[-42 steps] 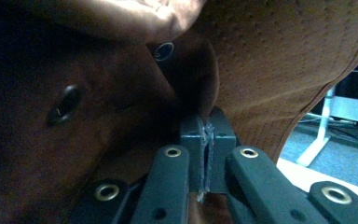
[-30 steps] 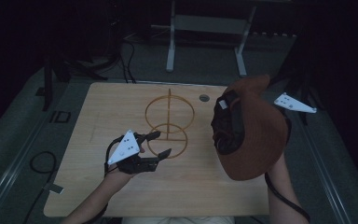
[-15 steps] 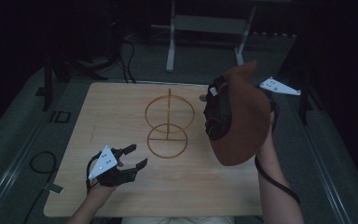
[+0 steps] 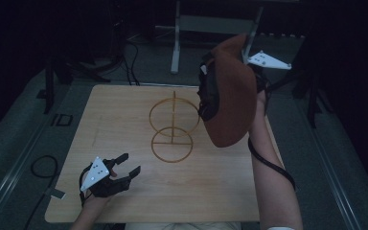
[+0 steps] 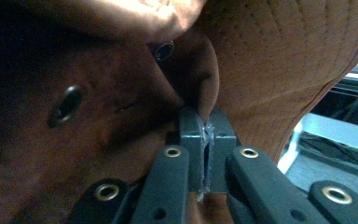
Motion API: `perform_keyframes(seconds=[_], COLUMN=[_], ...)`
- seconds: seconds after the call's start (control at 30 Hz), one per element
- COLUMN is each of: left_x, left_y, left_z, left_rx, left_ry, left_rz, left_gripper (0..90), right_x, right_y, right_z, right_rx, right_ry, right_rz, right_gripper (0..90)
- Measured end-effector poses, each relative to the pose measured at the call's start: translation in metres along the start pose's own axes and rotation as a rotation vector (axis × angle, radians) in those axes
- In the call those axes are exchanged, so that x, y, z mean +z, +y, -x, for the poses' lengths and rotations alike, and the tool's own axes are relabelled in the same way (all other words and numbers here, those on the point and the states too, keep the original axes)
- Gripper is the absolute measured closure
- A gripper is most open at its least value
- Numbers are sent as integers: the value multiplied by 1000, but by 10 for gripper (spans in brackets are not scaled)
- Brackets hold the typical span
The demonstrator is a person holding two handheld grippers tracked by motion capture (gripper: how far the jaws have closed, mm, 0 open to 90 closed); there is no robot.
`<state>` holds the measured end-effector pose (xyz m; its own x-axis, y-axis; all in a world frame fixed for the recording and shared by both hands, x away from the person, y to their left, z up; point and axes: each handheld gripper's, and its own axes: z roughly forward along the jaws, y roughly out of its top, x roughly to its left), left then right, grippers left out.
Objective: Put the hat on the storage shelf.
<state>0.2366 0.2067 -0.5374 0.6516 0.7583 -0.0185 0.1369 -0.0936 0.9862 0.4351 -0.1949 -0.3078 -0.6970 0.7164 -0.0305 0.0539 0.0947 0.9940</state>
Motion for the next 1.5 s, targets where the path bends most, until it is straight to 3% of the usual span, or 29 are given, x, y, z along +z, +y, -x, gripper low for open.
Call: perform_keyframes(seconds=[0.2,0.23,0.47,0.63,0.73,0.87,1.03,1.33,1.5], left_x=[-1,-1,0,-1,-1,-1,-1,0,-1], left_y=[-4,-5,-7,-8,-9,-10,-11,-13,-13], left_z=[-1,-2,-3,-4,-4,-5,-6,-6,-7], left_rx=[-12,-10,-21,-32,-35,-40,-42,-47,-54], left_ry=[3,3,3,5,4,5,3,-1,5], left_rz=[-2,-7,-6,-2,0,0,-1,-10,-3], left_gripper=[355,355,356,357,357,357,356,356,356], right_x=[23,30,56,71,78,83,86,80,71], right_y=[1,-2,-15,-26,-32,-35,-41,-42,-43], right_z=[-21,-29,-62,-77,-83,-86,-88,-91,-86], right_rx=[-12,-7,-63,-93,-94,-73,-70,-72,-48], right_ry=[68,100,191,216,238,273,285,297,300], right_rz=[-28,-47,-126,-180,-203,-208,-234,-225,-216], right_gripper=[876,875,866,861,826,576,438,334,304])
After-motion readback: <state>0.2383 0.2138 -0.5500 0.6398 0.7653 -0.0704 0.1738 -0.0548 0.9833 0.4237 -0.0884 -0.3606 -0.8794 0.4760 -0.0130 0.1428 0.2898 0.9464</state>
